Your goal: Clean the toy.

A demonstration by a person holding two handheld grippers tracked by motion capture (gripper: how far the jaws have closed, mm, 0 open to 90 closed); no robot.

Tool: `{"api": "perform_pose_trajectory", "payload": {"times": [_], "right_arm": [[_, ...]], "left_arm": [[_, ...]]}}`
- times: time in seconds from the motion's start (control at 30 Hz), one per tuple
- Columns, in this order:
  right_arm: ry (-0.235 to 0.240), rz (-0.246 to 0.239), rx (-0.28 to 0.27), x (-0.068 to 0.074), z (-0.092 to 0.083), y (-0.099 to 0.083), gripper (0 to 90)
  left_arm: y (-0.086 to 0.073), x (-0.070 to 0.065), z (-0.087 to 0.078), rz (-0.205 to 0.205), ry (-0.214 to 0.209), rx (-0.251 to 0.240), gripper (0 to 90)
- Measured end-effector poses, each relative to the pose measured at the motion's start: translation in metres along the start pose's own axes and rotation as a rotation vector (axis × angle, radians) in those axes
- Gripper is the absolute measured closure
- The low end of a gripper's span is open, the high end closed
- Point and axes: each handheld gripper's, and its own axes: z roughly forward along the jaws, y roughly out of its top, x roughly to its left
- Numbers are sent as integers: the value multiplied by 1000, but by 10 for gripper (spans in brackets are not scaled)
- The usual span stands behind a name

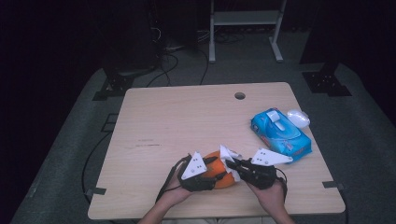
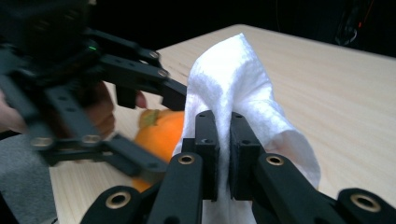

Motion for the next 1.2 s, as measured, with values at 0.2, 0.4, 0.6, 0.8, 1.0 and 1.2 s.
{"api": "perform_pose_trajectory", "payload": {"times": [0.2, 0.4, 0.6, 0.8, 1.0, 1.2], "right_arm": [[-38, 64, 16, -16, -7, -9, 831], [-23, 40, 35, -15, -6, -11, 831], [-44, 112, 89, -33, -13, -16, 819], [-19, 128, 118, -37, -15, -16, 819], [-6, 96, 91, -32, -27, -5, 819], [35, 164, 128, -34, -30, -24, 821]], "left_arm": [[-6, 11, 1, -47, -3, 12, 207], [-7, 8, 2, -65, -92, 51, 280], [-5, 16, -2, -159, -128, -22, 253], [-14, 19, 8, -229, -114, -6, 245], [-11, -7, 14, -101, -173, 54, 267], [-3, -2, 16, -154, -66, 5, 209]]}}
